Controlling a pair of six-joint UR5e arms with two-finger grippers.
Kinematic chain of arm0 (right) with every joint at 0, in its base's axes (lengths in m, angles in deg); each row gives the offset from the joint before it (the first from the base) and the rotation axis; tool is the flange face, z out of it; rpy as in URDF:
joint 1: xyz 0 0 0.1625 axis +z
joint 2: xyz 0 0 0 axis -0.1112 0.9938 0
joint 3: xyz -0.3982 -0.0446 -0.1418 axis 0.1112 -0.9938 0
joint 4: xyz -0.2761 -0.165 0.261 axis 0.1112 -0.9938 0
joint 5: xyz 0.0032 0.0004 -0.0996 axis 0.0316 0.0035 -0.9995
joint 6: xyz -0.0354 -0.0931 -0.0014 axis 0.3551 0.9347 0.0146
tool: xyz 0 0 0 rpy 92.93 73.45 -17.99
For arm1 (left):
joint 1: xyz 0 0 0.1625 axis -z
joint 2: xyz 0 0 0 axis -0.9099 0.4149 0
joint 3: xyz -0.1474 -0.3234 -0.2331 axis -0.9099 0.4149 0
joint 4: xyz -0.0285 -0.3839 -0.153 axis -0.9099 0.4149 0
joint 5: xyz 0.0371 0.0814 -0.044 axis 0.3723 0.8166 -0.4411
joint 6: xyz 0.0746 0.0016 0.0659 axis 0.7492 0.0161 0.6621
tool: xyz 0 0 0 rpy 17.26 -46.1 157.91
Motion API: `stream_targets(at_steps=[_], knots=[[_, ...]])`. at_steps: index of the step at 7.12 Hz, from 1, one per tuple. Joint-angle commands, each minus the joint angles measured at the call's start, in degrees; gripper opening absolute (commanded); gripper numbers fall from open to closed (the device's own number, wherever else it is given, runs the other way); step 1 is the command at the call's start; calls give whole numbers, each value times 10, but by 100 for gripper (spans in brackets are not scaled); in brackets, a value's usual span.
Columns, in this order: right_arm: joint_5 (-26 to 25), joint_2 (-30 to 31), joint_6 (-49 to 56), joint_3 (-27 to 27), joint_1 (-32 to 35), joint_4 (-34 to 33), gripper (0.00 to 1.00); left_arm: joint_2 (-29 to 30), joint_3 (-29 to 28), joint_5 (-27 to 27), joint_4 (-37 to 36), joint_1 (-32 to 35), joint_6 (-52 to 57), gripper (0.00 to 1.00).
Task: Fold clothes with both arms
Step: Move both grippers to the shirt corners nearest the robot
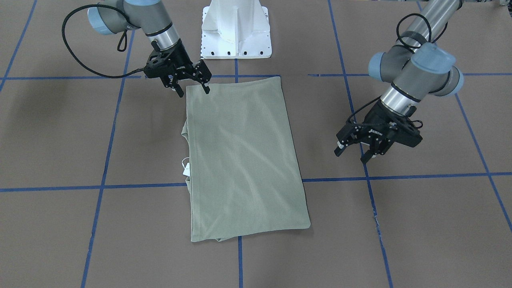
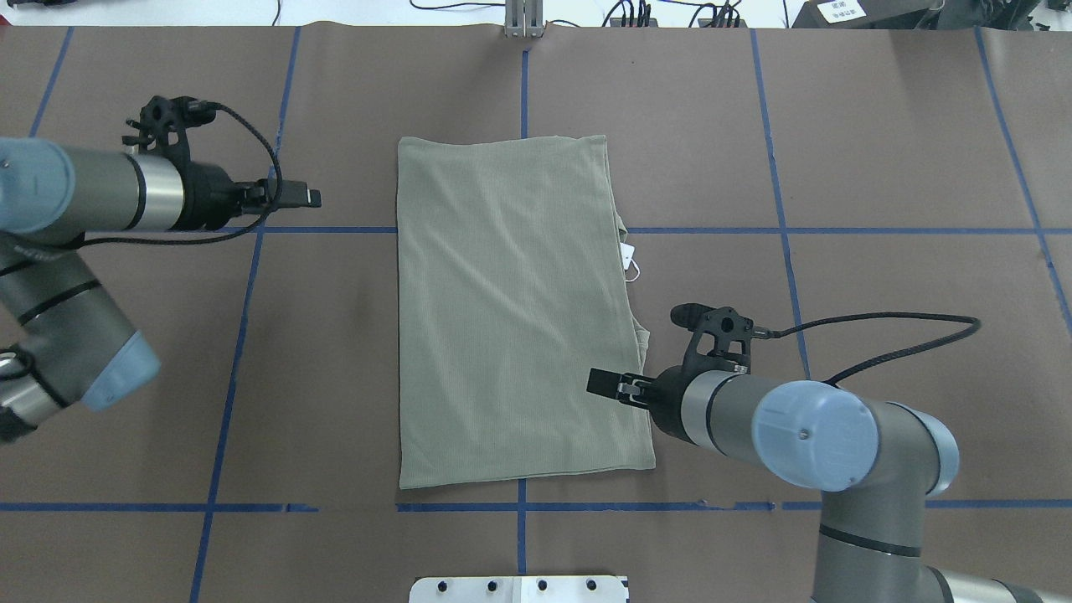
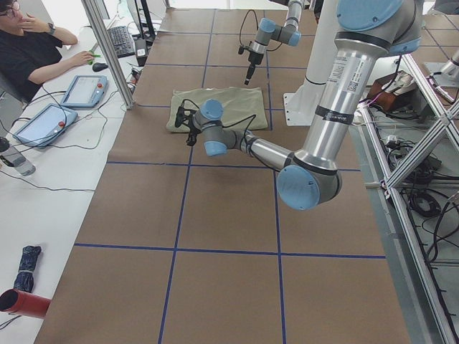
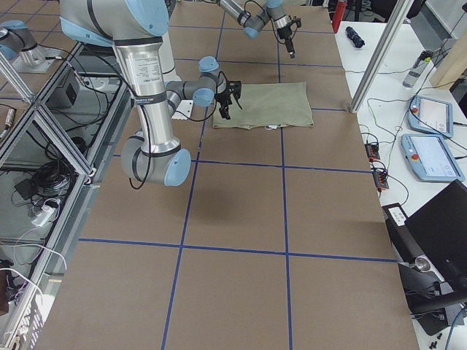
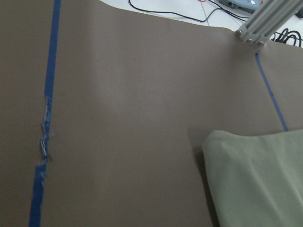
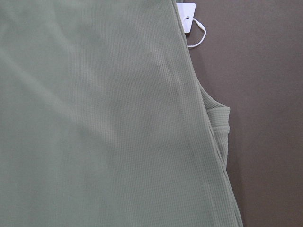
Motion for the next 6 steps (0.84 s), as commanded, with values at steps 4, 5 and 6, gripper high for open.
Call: stream_targets(at_steps=[4,5,6], knots=[[-66,48,-109,14,0,58,100,-115,204,264,-78,-293,-369,97],[-71,48,-111,13,-1,58,100,-109,196,326,-78,-334,-444,90],[-72,48,-112,13,-1,58,100,-83,174,374,-78,-358,-475,89]])
